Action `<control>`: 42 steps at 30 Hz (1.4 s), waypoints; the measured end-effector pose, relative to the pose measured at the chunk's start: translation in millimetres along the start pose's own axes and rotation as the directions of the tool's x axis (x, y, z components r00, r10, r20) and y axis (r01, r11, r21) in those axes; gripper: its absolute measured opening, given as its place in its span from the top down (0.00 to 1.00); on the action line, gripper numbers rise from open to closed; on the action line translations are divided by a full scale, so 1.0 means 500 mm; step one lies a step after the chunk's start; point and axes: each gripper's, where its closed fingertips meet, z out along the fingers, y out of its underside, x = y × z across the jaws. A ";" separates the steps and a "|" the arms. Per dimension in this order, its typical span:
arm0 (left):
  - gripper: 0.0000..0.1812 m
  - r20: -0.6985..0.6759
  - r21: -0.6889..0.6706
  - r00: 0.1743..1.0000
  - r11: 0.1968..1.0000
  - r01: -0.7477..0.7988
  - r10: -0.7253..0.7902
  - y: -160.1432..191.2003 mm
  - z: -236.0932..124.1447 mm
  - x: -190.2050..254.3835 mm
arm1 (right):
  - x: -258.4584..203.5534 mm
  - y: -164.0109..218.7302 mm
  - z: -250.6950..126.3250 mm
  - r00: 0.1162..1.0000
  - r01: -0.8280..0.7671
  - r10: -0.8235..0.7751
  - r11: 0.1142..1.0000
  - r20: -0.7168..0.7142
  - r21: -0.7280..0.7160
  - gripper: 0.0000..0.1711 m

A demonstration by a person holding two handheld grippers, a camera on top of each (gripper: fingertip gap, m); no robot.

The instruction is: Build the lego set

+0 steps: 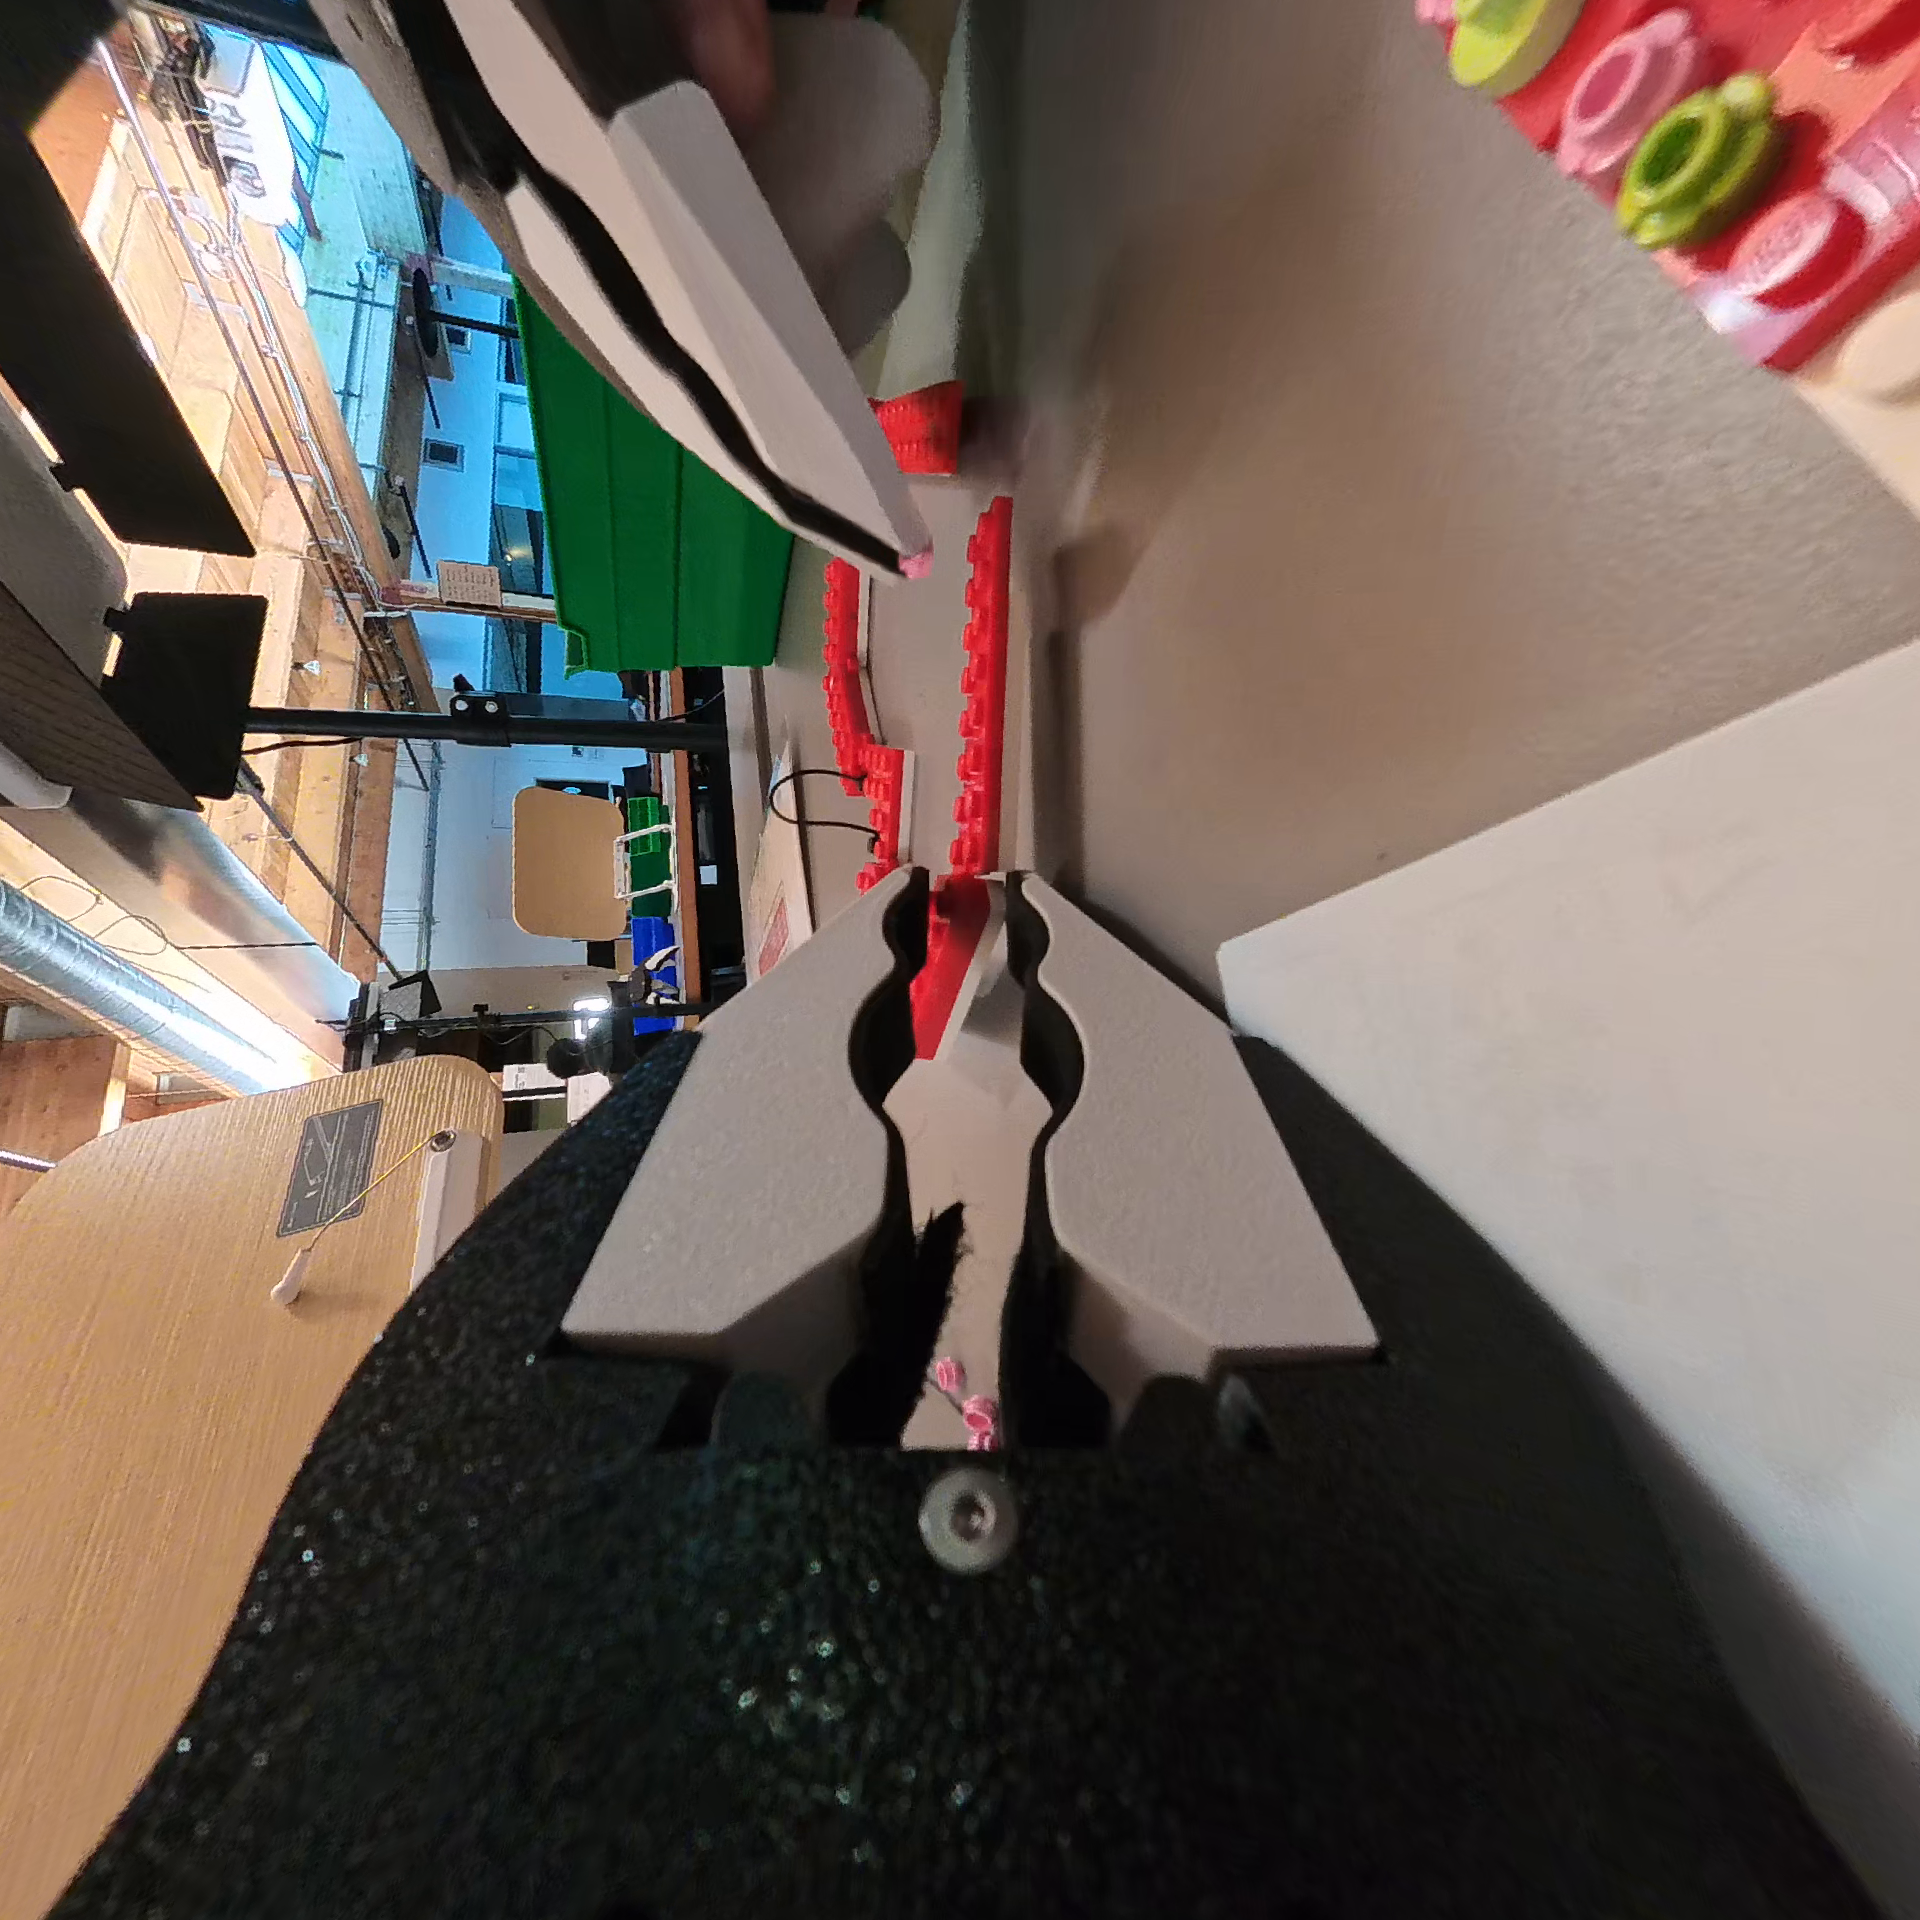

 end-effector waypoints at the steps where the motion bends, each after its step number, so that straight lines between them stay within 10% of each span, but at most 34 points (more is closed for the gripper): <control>1: 0.93 0.000 0.001 1.000 1.000 0.001 -0.001 0.000 0.000 0.000 | -0.001 -0.001 0.002 1.000 -0.010 0.010 1.000 0.011 0.005 0.97; 42: 0.93 -0.002 -0.005 1.000 1.000 0.005 -0.005 0.000 0.000 0.001 | 0.003 0.005 0.014 0.996 -0.081 0.080 0.996 0.044 0.030 0.93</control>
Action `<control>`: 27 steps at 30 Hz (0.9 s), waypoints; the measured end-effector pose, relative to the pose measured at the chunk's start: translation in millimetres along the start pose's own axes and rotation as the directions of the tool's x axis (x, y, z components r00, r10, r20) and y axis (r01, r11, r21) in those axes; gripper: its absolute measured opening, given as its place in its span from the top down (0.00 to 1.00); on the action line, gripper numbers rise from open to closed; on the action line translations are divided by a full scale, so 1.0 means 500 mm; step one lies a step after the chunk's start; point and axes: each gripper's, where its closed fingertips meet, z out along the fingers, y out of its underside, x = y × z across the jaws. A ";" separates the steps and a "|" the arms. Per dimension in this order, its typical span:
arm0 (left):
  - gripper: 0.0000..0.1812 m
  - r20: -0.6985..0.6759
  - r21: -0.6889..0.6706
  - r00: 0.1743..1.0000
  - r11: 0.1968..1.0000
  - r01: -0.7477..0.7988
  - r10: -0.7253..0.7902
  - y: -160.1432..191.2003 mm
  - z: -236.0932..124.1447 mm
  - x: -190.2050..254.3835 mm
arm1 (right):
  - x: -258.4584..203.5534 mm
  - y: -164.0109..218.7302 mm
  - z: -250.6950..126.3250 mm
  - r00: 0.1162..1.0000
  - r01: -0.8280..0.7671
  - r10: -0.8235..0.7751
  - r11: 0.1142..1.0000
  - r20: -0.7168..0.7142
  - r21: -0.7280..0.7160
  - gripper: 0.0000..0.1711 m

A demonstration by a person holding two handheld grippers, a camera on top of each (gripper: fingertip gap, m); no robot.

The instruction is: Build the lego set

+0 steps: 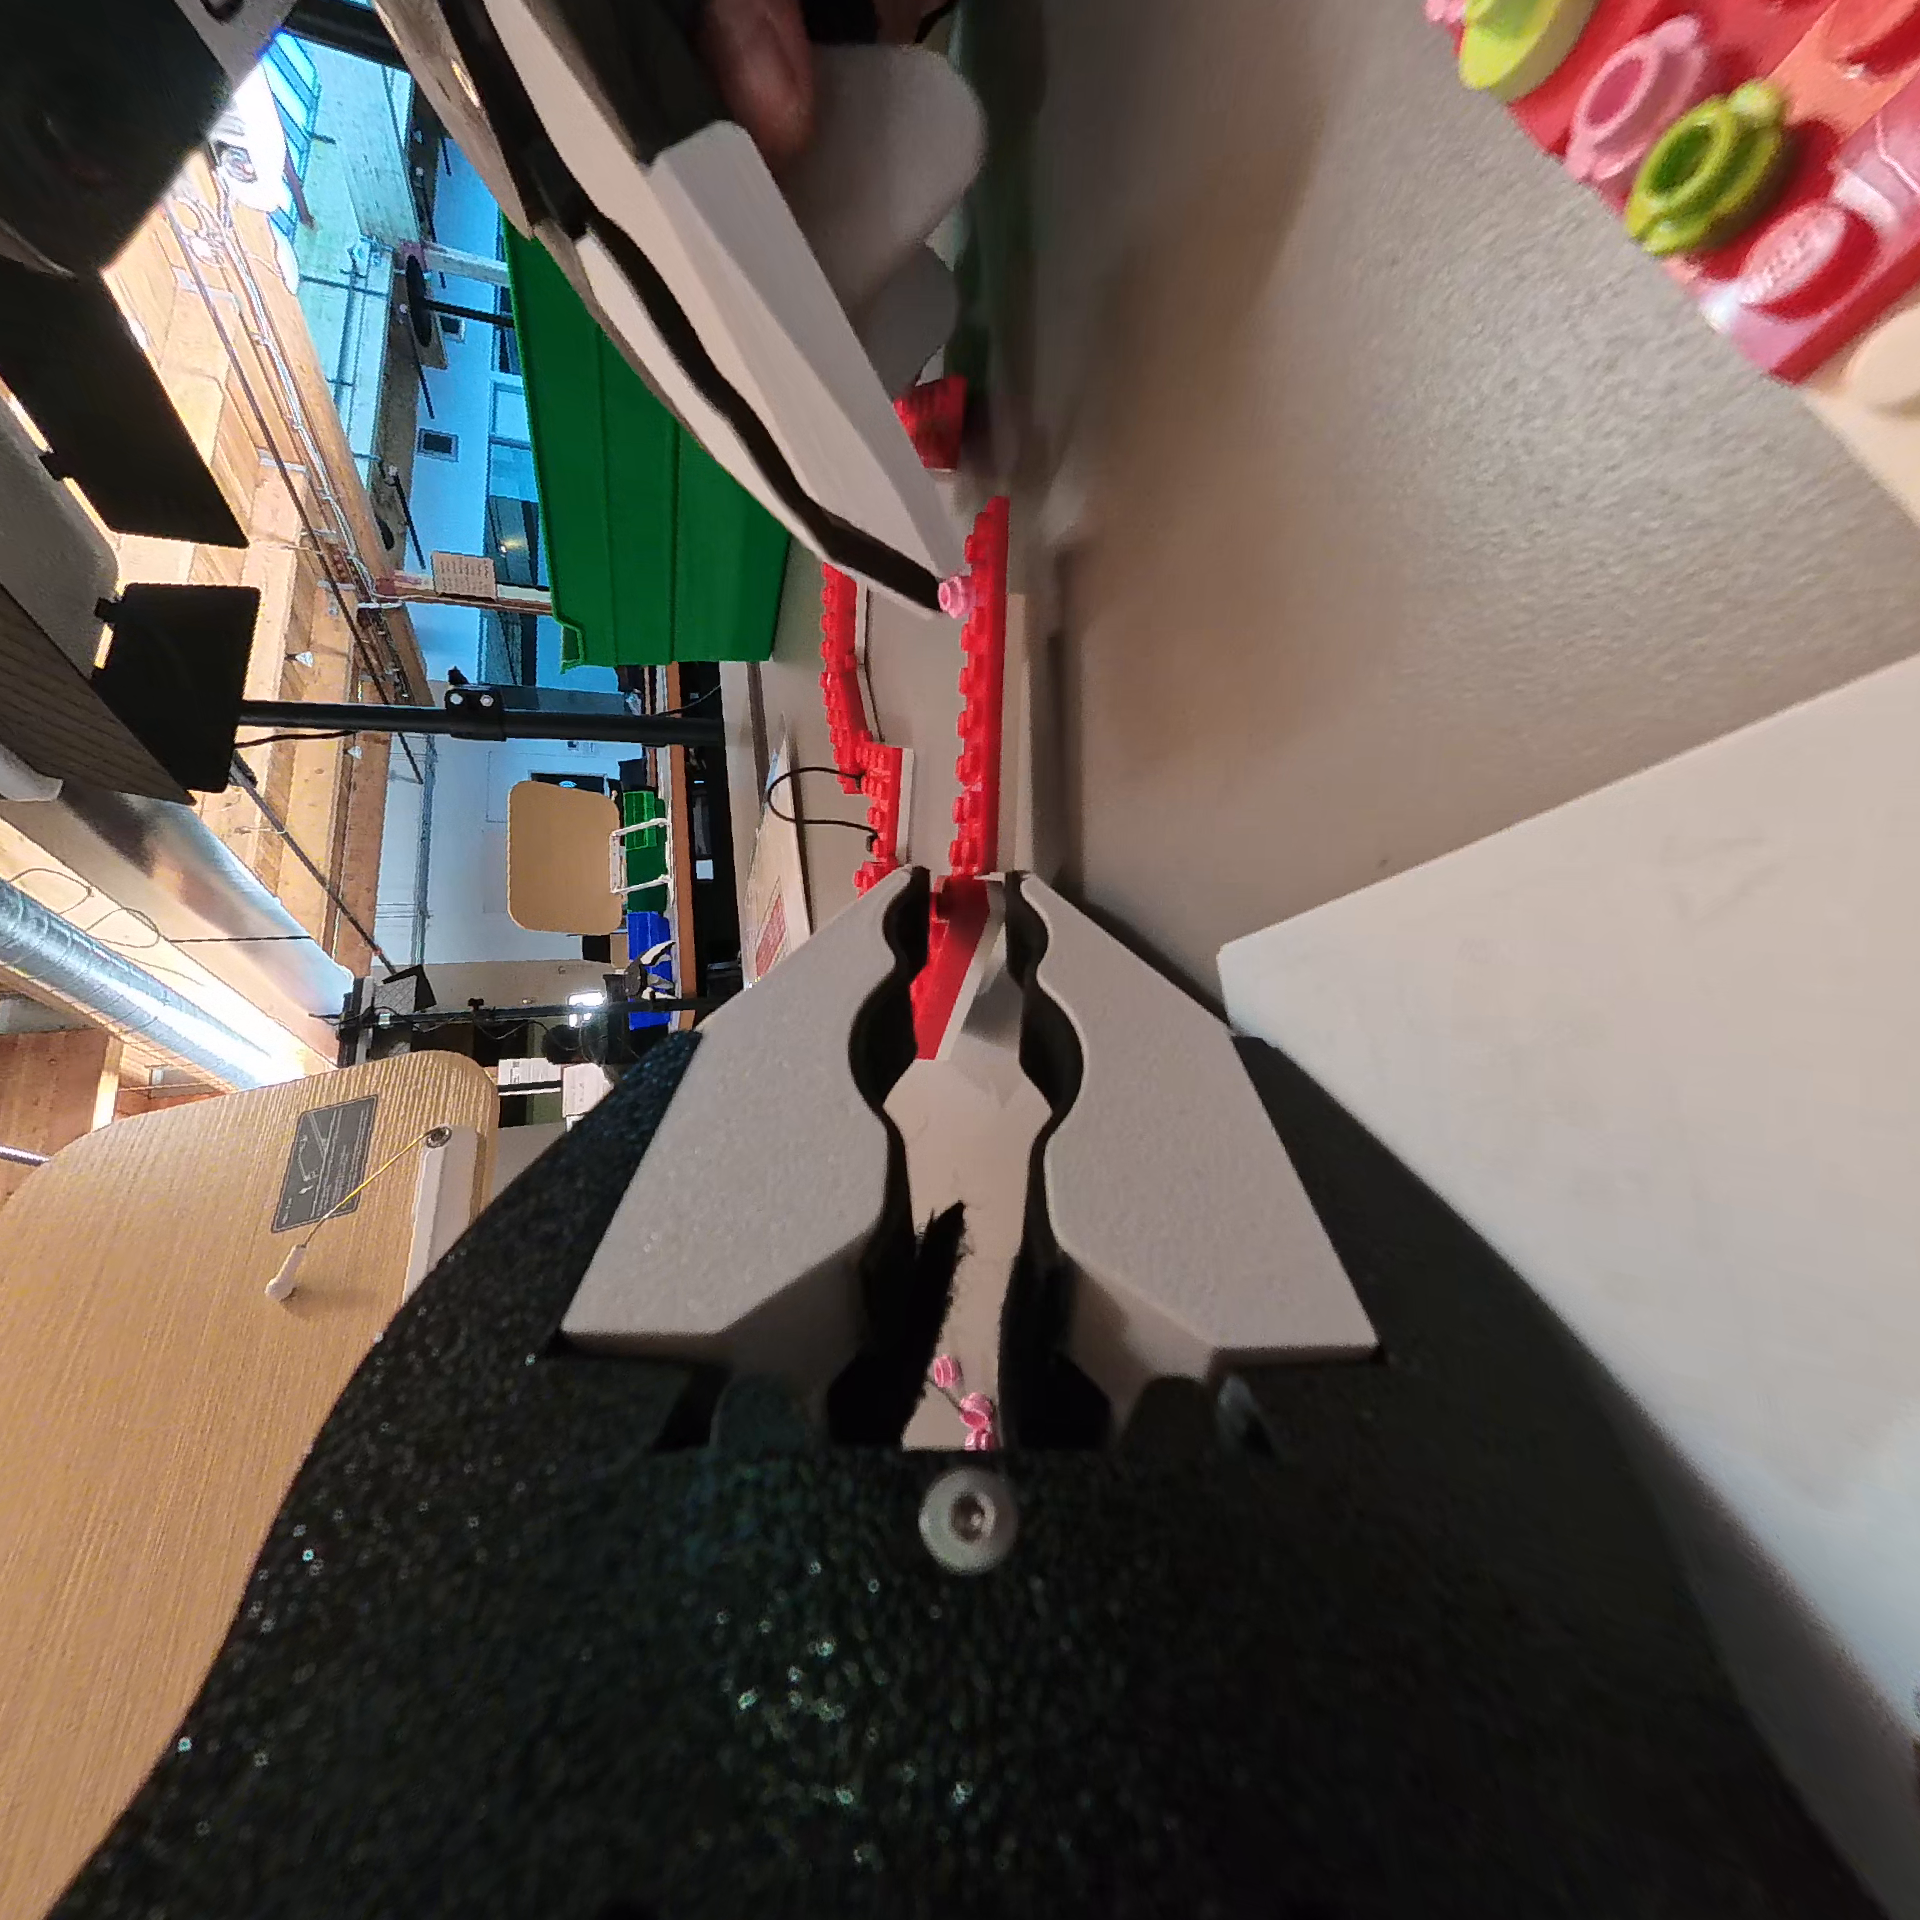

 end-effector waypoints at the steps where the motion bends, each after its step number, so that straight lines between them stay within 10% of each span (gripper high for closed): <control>1: 0.93 0.000 0.000 1.000 1.000 0.000 0.000 0.000 0.000 0.000 | 0.000 -0.001 -0.001 1.000 0.005 -0.005 1.000 -0.003 0.001 0.92; 7: 0.93 -0.001 -0.007 1.000 1.000 0.016 -0.016 0.003 0.001 -0.001 | -0.007 -0.025 -0.026 0.950 0.258 -0.245 0.965 -0.194 0.043 0.72; 12: 0.93 -0.003 -0.013 0.999 0.999 0.040 -0.040 0.007 0.002 -0.003 | -0.022 -0.010 -0.018 0.686 0.598 -0.629 0.774 -0.365 -0.209 0.69; 20: 0.93 0.005 -0.015 0.997 0.997 0.079 -0.079 0.010 0.001 -0.009 | -0.004 -0.007 0.004 0.344 0.714 -0.863 0.496 -0.371 -0.493 0.77; 27: 0.94 0.007 -0.014 0.997 0.997 0.081 -0.081 0.009 0.001 -0.010 | 0.015 0.001 0.013 0.247 0.707 -0.907 0.409 -0.340 -0.577 0.89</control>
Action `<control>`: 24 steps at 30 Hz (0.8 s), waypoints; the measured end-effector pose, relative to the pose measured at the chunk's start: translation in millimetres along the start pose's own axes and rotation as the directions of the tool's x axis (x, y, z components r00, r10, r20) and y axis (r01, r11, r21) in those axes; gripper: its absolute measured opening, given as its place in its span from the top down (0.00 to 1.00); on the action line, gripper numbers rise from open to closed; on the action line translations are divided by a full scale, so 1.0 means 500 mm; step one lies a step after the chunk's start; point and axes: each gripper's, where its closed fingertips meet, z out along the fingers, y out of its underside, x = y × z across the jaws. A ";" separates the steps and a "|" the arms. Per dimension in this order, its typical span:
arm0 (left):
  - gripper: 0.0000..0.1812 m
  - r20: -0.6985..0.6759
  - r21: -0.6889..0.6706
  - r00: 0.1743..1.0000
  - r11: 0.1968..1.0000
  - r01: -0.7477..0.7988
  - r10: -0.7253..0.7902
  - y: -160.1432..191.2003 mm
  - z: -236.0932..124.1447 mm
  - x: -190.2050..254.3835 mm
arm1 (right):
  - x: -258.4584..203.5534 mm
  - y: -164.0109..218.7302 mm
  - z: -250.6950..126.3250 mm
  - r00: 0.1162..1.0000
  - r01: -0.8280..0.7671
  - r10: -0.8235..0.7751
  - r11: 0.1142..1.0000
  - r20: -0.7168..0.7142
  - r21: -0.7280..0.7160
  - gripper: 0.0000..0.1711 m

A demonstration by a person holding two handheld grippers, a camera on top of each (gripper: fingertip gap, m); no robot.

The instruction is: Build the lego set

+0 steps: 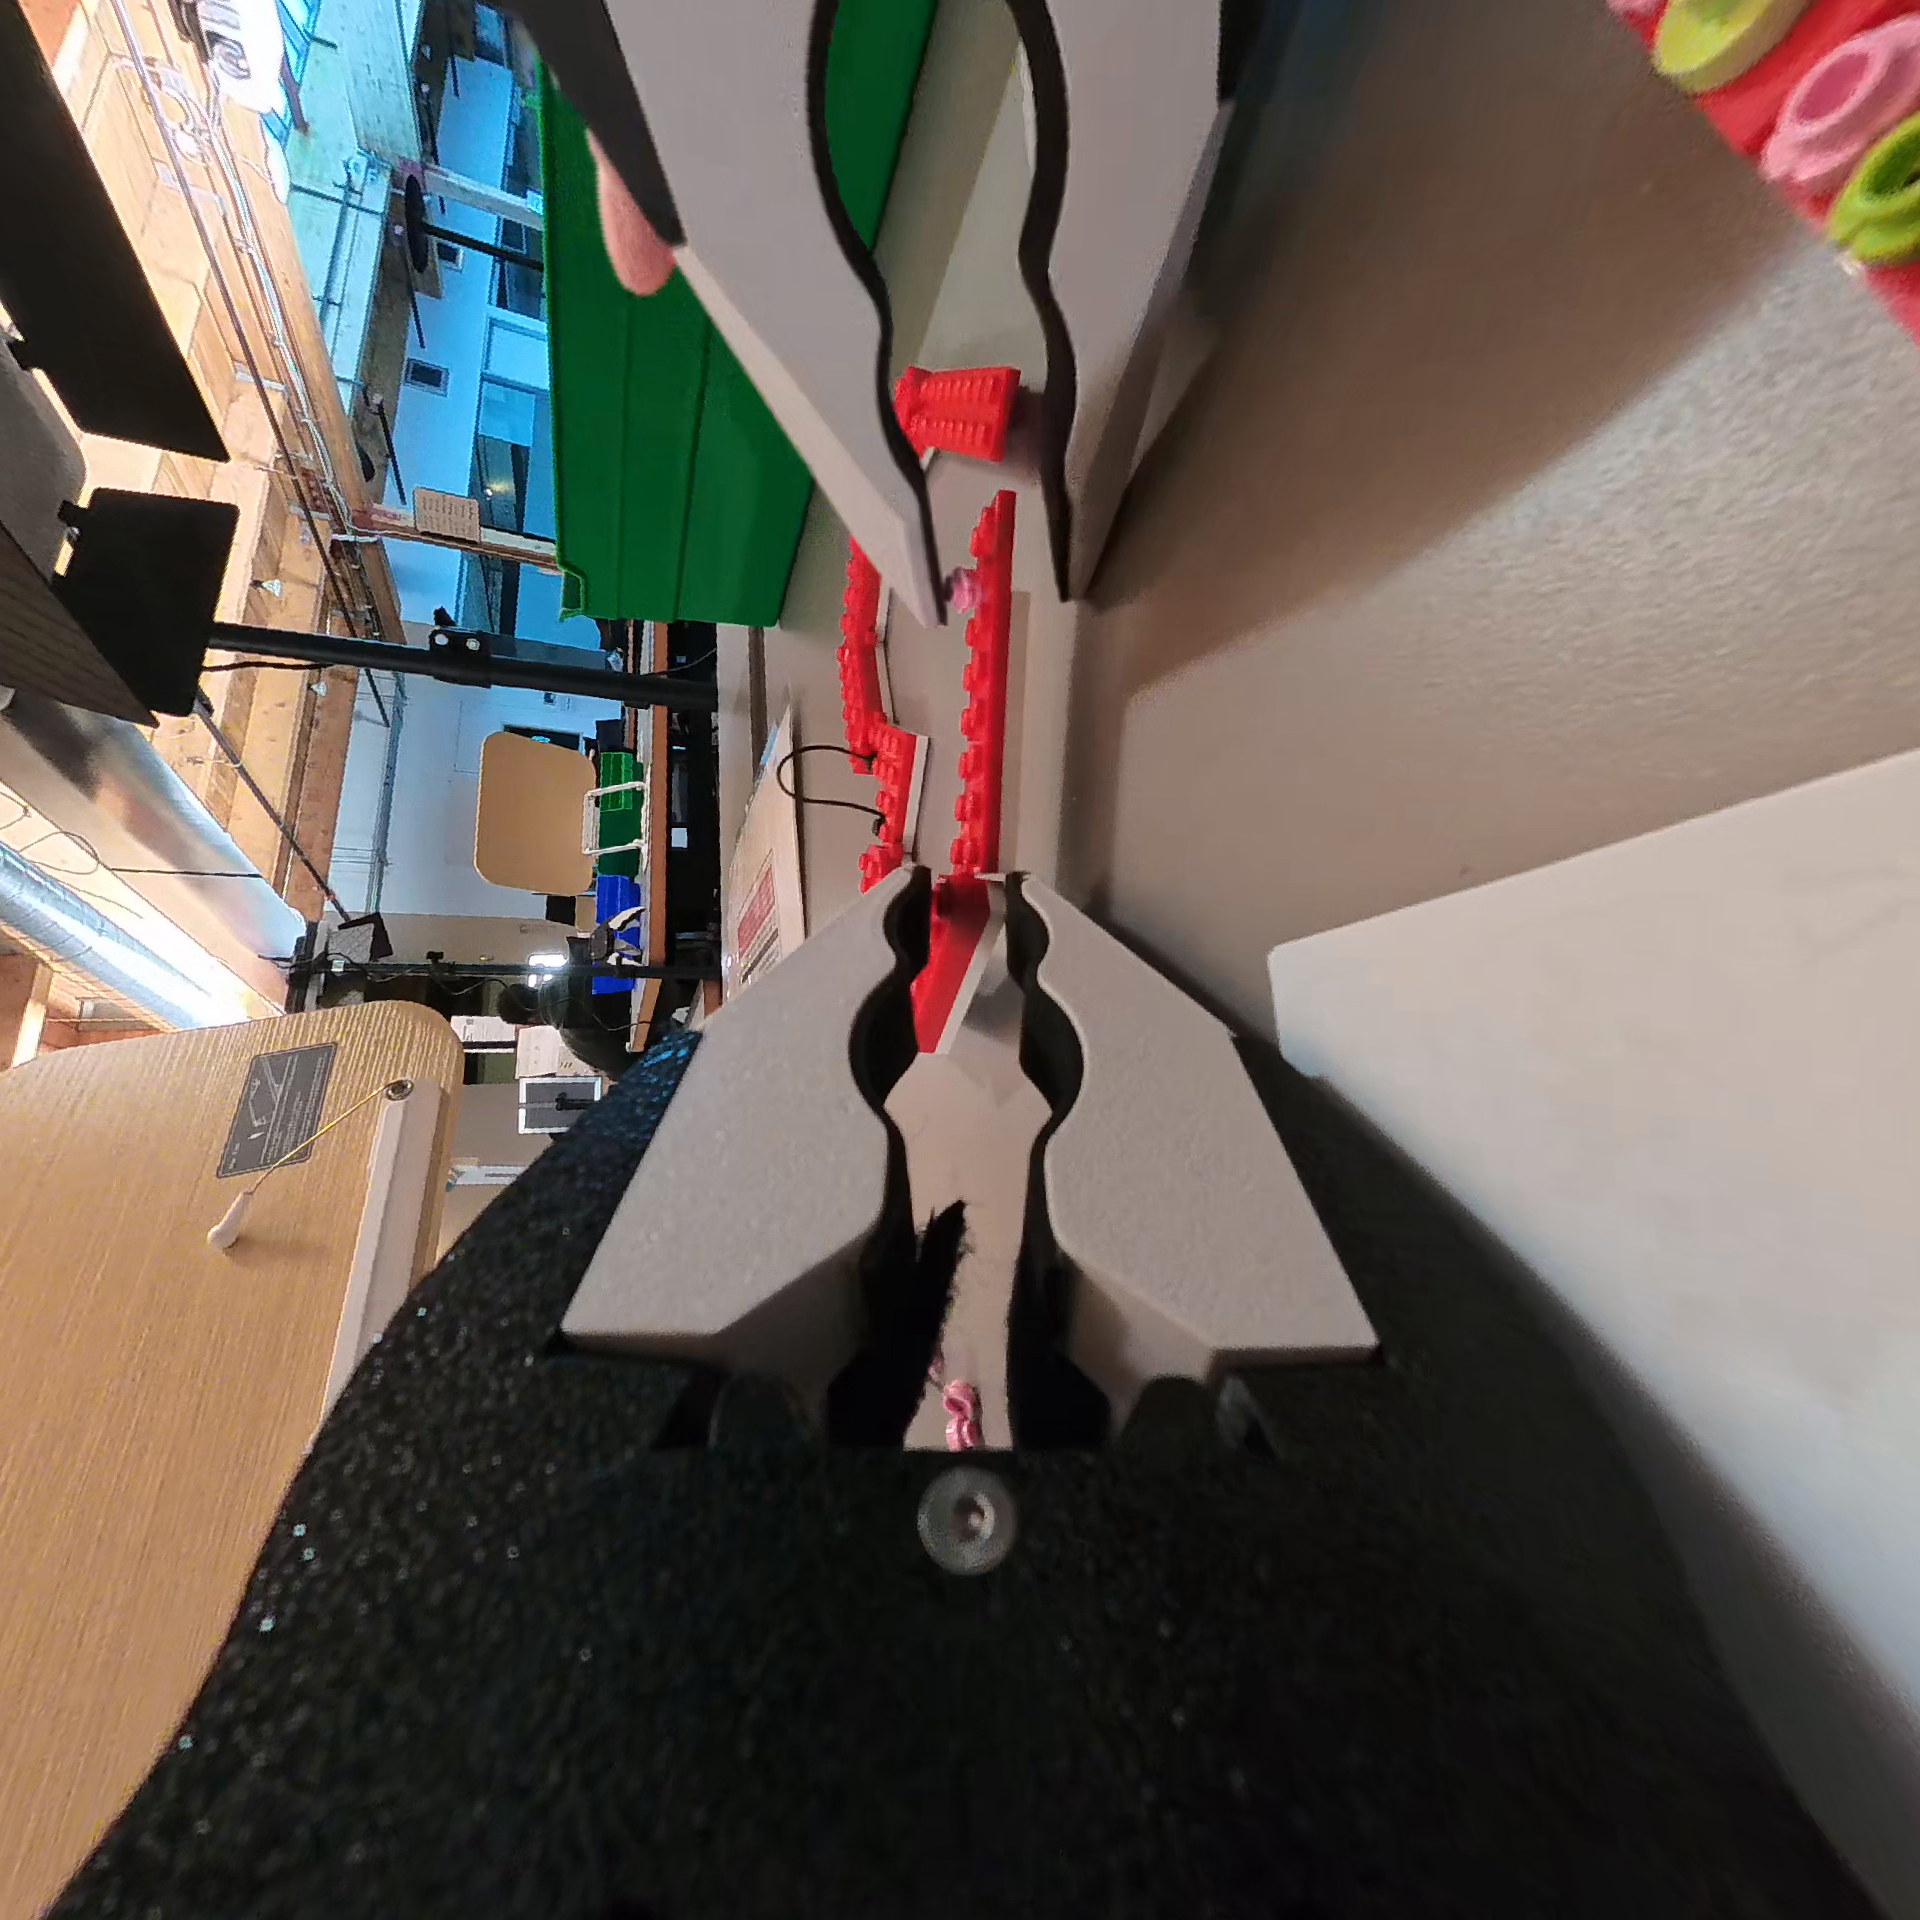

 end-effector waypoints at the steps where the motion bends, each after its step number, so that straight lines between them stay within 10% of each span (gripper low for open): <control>1: 0.94 -0.001 0.000 1.000 1.000 0.000 0.000 0.000 0.000 0.000 | 0.000 0.000 0.002 1.000 0.006 -0.006 1.000 -0.006 -0.005 0.89; 24: 0.94 -0.023 0.001 1.000 1.000 -0.009 0.009 -0.003 -0.001 0.009 | 0.021 0.009 0.004 0.995 0.021 -0.026 0.999 -0.099 -0.046 0.97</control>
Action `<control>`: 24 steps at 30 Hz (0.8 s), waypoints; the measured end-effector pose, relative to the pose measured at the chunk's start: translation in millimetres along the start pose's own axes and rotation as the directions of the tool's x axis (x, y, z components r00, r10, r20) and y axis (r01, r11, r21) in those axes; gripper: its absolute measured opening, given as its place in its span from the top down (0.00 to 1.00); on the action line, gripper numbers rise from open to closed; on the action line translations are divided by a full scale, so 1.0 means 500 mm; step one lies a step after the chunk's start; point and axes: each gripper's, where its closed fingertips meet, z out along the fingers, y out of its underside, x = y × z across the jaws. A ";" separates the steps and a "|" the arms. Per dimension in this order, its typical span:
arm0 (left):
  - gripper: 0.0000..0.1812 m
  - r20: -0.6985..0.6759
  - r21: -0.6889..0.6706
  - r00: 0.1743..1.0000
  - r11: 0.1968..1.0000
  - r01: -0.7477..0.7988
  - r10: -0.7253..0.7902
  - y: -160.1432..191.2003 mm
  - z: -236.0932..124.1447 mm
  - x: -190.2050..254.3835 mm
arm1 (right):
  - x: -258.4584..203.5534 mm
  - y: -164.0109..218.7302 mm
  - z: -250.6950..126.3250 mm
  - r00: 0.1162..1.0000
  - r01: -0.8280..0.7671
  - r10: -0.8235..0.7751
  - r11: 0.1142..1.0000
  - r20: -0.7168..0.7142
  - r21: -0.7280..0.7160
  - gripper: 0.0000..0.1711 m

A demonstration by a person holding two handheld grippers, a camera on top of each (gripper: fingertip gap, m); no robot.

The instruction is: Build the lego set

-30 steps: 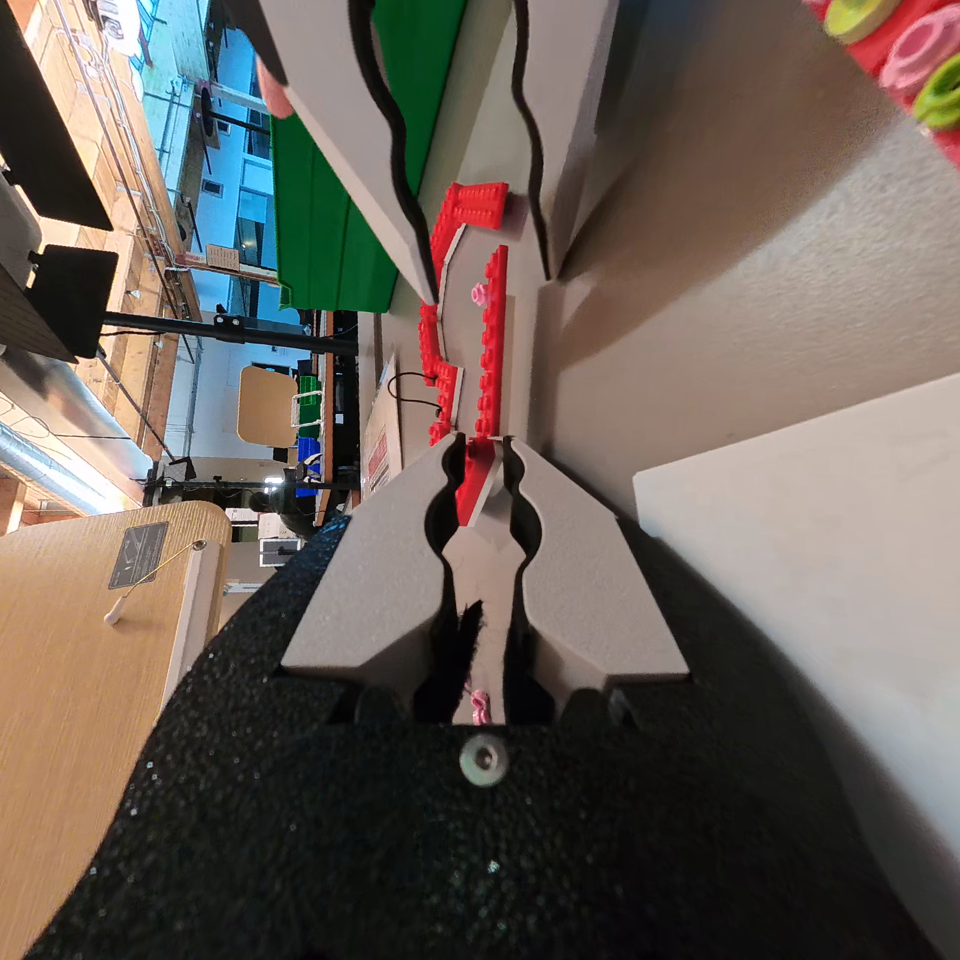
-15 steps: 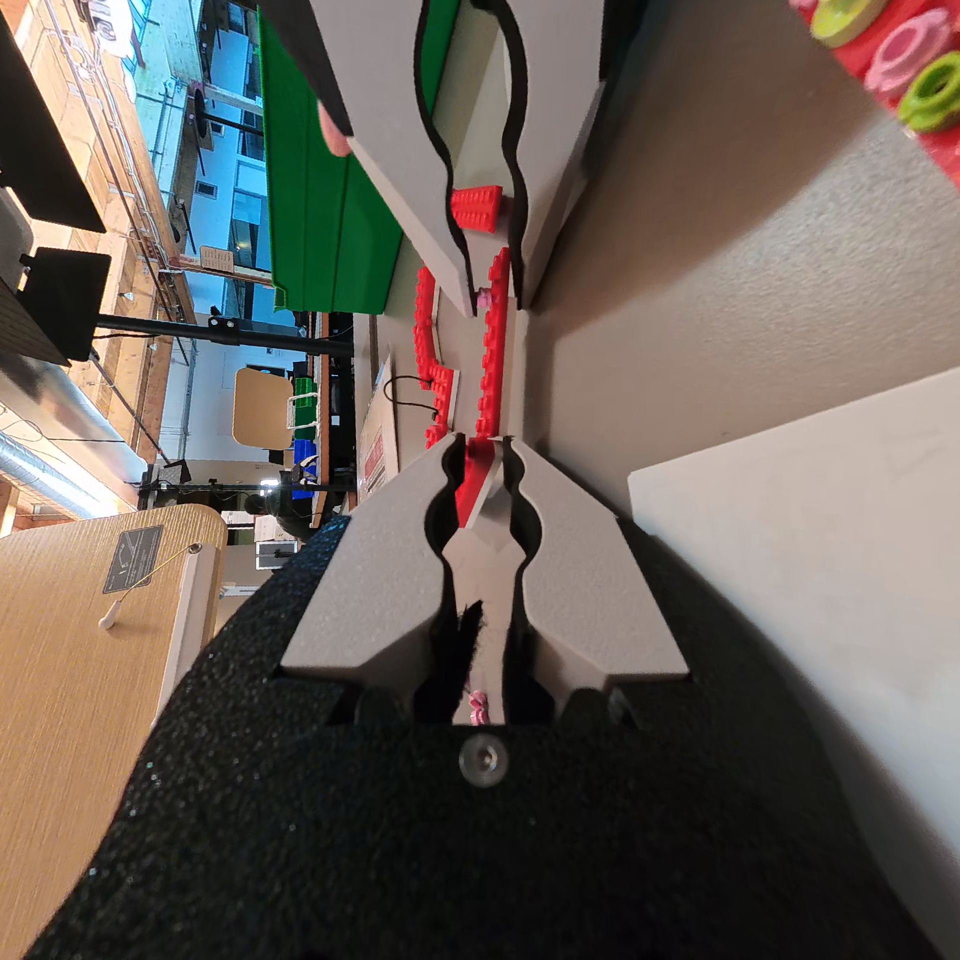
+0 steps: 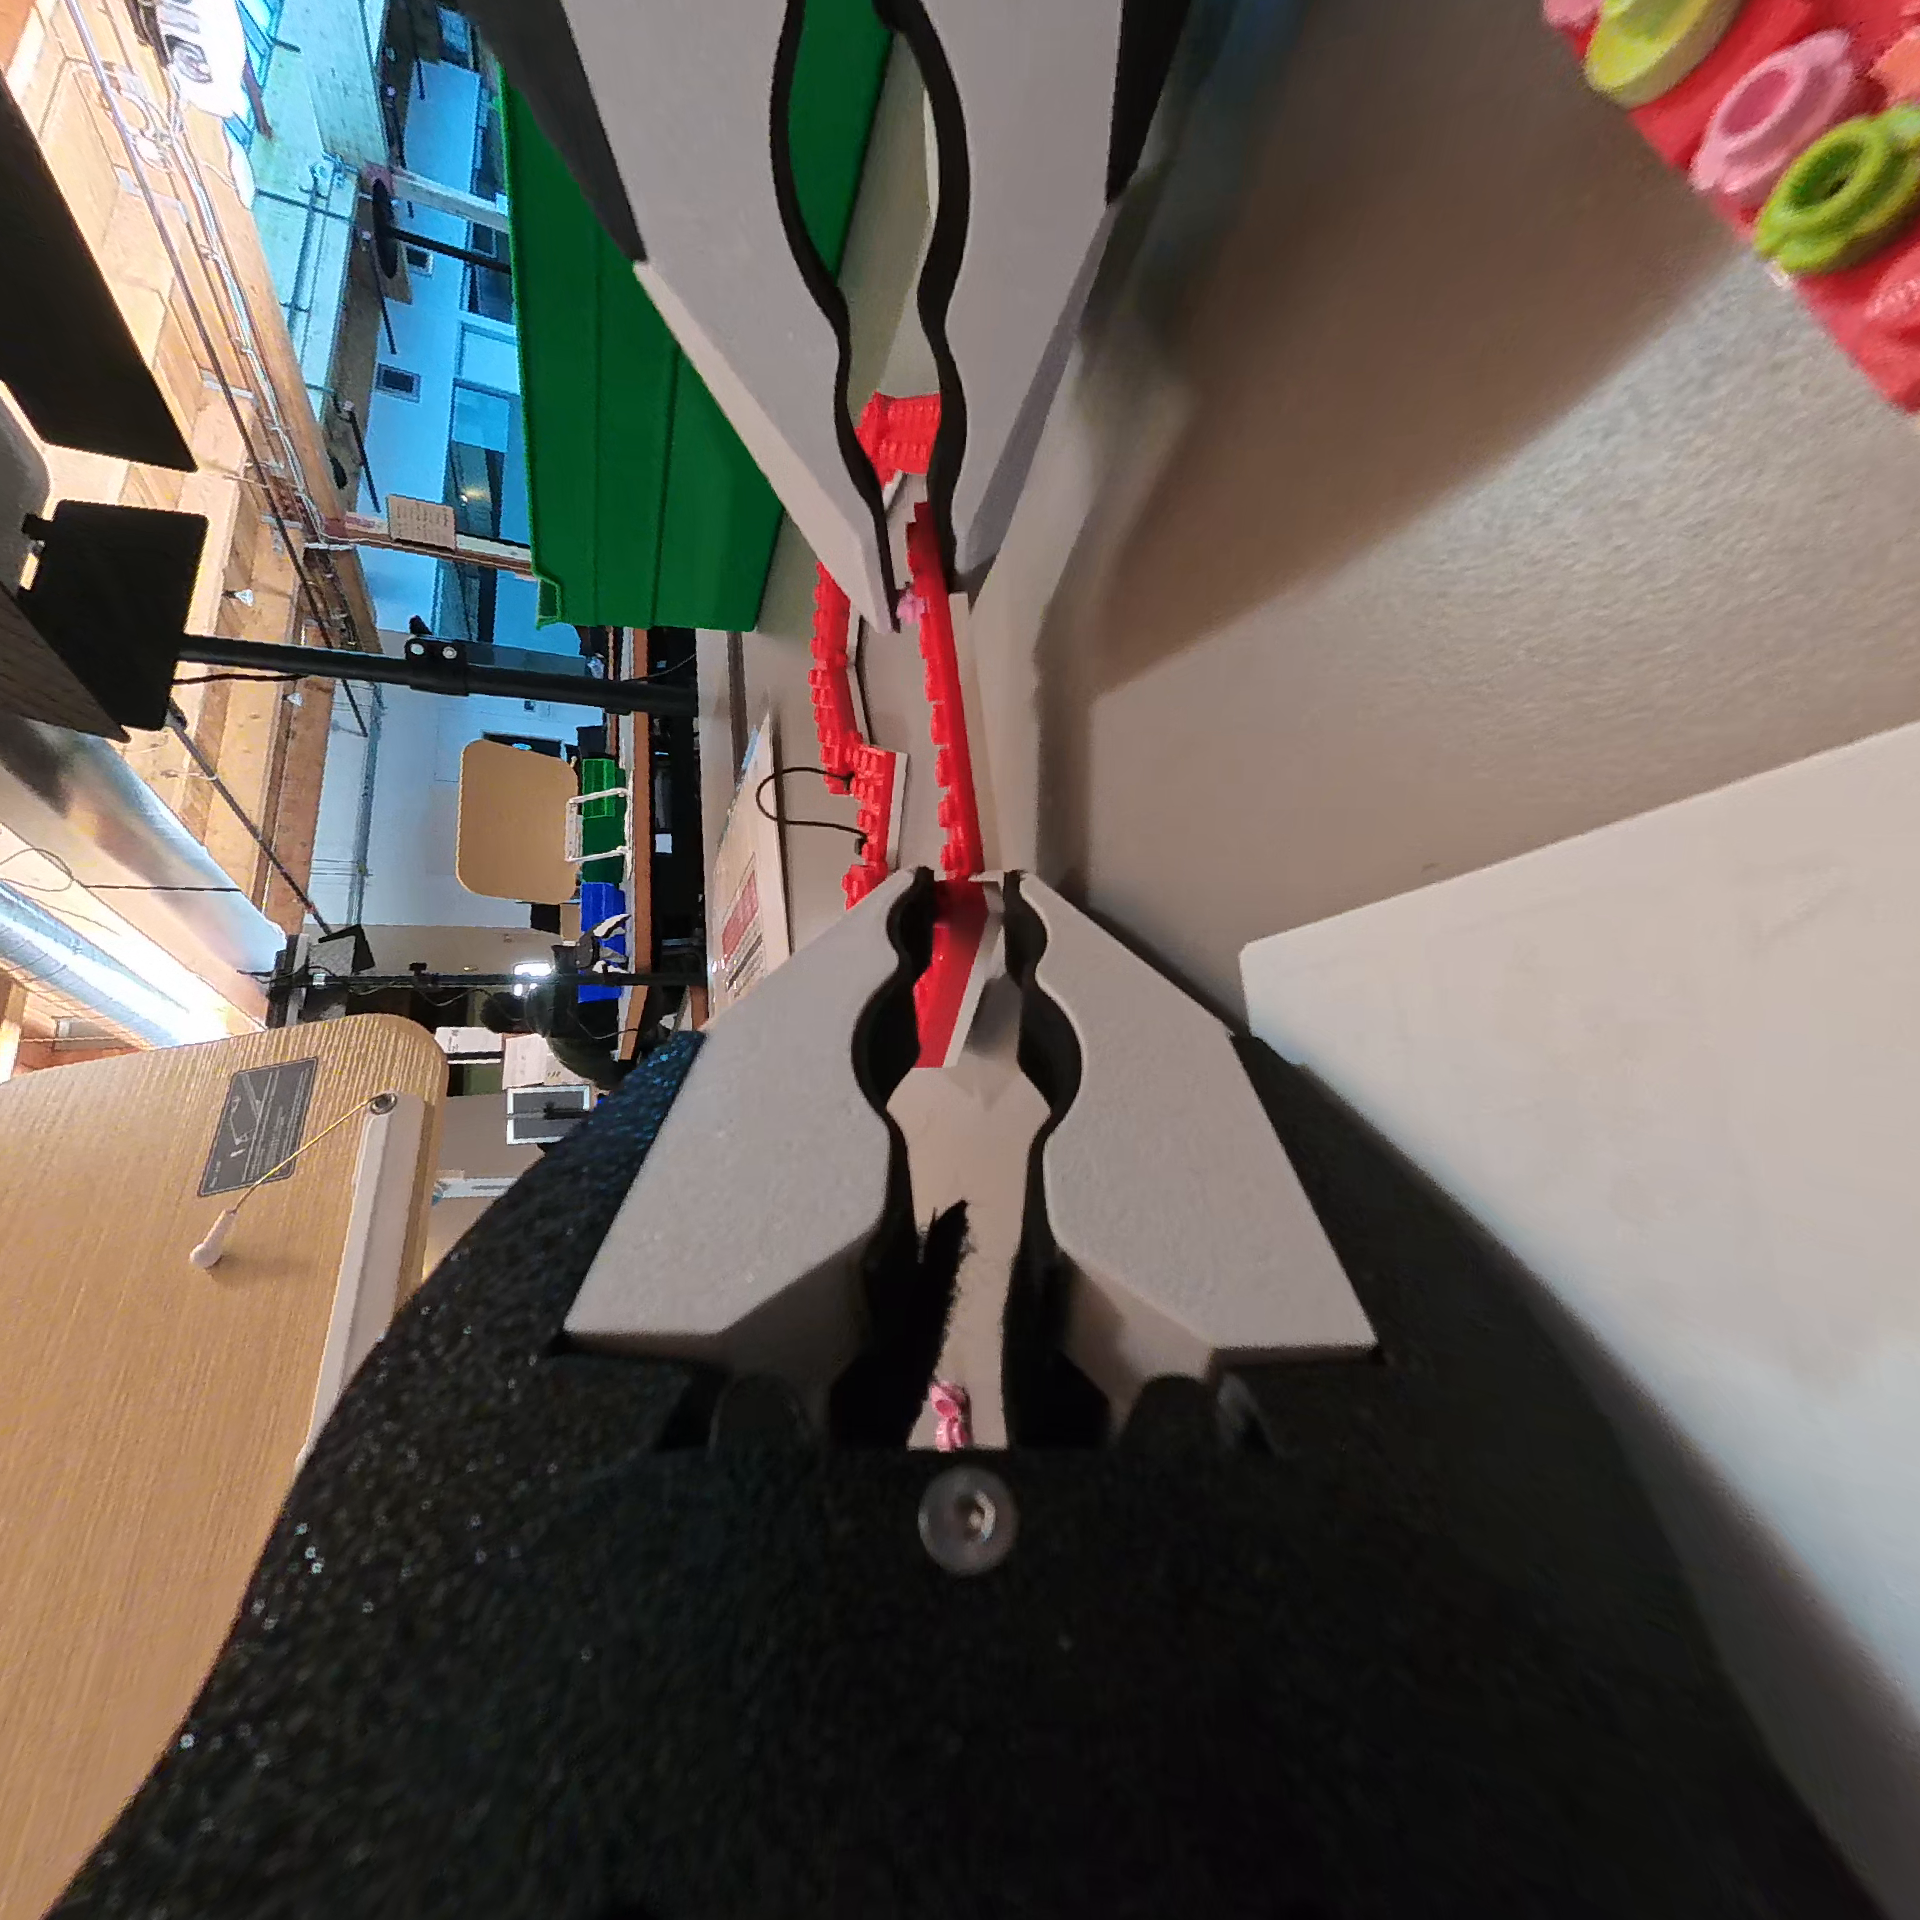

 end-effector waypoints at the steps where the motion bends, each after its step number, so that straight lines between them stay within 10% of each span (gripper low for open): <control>1: 0.94 0.000 0.001 1.000 1.000 -0.001 0.001 0.000 0.000 0.000 | 0.001 0.000 0.000 1.000 0.001 -0.001 1.000 -0.001 -0.001 0.97; 12: 0.68 -0.004 0.033 0.955 0.954 0.297 -0.297 0.010 -0.008 -0.037 | 0.008 0.009 -0.002 0.998 -0.068 0.068 0.998 -0.002 0.000 0.96; 24: 0.92 -0.039 -0.029 0.987 0.988 0.152 -0.153 0.025 0.000 -0.004 | 0.005 0.007 -0.004 0.996 -0.085 0.085 0.996 0.020 0.010 0.97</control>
